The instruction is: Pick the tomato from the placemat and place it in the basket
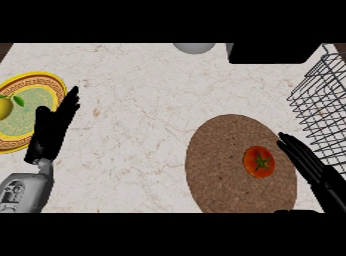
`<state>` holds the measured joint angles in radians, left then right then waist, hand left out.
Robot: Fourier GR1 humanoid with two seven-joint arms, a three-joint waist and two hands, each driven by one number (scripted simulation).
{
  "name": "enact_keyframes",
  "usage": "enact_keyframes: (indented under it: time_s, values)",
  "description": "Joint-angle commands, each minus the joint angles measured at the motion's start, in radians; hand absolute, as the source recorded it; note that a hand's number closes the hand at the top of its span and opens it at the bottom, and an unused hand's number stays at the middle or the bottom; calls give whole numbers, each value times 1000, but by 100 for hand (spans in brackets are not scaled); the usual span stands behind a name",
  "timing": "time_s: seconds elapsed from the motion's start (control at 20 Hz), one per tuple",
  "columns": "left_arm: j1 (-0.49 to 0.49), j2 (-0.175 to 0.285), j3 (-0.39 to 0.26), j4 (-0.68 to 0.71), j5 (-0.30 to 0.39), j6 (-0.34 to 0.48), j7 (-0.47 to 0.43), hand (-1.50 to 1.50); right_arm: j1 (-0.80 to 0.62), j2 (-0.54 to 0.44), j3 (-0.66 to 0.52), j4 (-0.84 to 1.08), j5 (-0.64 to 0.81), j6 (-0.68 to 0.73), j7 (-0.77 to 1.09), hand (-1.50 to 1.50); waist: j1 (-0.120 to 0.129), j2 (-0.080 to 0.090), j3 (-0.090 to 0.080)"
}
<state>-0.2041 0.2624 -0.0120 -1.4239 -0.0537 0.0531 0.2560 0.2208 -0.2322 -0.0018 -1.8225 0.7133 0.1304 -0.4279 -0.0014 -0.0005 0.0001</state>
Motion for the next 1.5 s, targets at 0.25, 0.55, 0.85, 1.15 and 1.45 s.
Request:
enact_keyframes:
  time_s: [0.25,0.55,0.85,1.15,1.45]
  values:
    - [-34,-9,68,49,-13,-56,-17,0,-44,17,-11,79,34,6,-19,-150,-1,0,0]
    - [69,-35,54,-67,-24,-73,-7,0,-82,61,26,105,68,23,62,-150,1,0,0]
    - [-45,-62,76,121,-62,-57,-82,0,-146,75,49,248,127,-43,12,-150,-1,1,0]
    - [9,-90,45,-84,-88,-39,68,0,-165,112,65,163,128,3,130,-150,1,0,0]
    - [1,-88,67,-11,-88,-55,5,0,-135,76,77,246,237,-174,-37,150,0,0,0]
